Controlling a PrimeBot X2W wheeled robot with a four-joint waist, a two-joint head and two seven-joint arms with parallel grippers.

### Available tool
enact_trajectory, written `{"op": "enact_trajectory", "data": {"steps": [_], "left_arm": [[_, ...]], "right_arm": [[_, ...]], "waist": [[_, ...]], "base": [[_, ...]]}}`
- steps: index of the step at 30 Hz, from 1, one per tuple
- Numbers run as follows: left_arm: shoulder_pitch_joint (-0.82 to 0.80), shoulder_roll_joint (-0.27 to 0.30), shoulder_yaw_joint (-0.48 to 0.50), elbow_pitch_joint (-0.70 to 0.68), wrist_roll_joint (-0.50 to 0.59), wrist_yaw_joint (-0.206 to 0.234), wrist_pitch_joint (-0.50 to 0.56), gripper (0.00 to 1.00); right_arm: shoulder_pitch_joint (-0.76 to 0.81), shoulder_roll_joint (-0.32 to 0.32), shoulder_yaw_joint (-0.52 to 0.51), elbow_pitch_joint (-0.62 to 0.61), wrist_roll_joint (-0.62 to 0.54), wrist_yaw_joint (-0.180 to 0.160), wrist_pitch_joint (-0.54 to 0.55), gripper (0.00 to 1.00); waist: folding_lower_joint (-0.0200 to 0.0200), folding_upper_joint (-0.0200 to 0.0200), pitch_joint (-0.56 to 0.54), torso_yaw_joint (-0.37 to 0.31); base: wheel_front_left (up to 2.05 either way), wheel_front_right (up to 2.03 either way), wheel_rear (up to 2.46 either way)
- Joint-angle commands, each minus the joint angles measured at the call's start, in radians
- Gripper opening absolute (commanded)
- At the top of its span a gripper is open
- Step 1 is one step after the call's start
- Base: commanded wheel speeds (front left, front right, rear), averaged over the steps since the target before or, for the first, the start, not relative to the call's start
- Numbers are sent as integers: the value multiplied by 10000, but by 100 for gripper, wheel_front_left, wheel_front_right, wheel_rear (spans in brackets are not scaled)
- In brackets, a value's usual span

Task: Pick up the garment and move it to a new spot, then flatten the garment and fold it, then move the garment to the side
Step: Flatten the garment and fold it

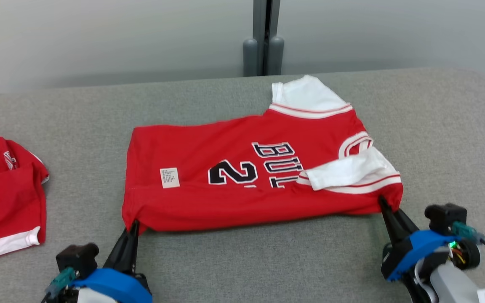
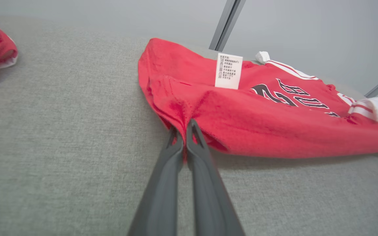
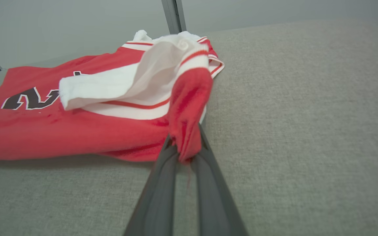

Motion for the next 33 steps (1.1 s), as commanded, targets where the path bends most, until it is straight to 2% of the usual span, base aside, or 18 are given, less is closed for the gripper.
{"op": "enact_trajectory", "data": {"steps": [1, 7, 14, 15, 16, 17, 18, 24, 33], "left_arm": [[188, 47, 50, -131, -45, -11, -27, 0], [1268, 144, 328, -957, 61, -8, -28, 0], [2551, -107, 625, -1580, 198, 225, -28, 0], [2660, -132, 649, -1601, 202, 257, -28, 0], [2750, -150, 675, -1604, 252, 284, -28, 26], [2798, -152, 697, -1637, 349, 317, -28, 70], [2837, -187, 725, -1651, 399, 347, -27, 100], [2807, -361, 1168, -1946, 931, 401, -27, 100], [2453, -764, 2421, -2987, 2298, 511, -27, 100]], "right_arm": [[296, -85, -52, -136, 83, 1, -35, 0], [1825, -452, -131, -1235, 282, 0, -34, 0], [3564, -699, -199, -2664, 455, 0, 610, 0], [3717, -669, -307, -2826, 492, 0, 683, 13], [3868, -624, -394, -2982, 495, 0, 776, 56], [3988, -587, -460, -3091, 455, 1, 864, 100], [4068, -546, -521, -3229, 401, 1, 920, 100], [4280, -406, -998, -3915, 89, 3, 1050, 100], [3817, 66, -1957, -4850, -1033, 1, 279, 100]], "waist": [[0, 1, -85, 13], [0, 1, -548, 203], [0, 1, -783, 206], [0, 1, -800, 195], [0, 1, -816, 190], [0, 1, -836, 189], [0, 1, -850, 188], [0, 1, -985, 215], [0, 1, -1144, 217]], "base": [[0, 0, 0], [0, 0, 0], [0, 0, 0], [0, 0, 0], [0, 0, 0], [0, 0, 0], [0, 0, 0], [0, 0, 0], [0, 0, 0]]}}
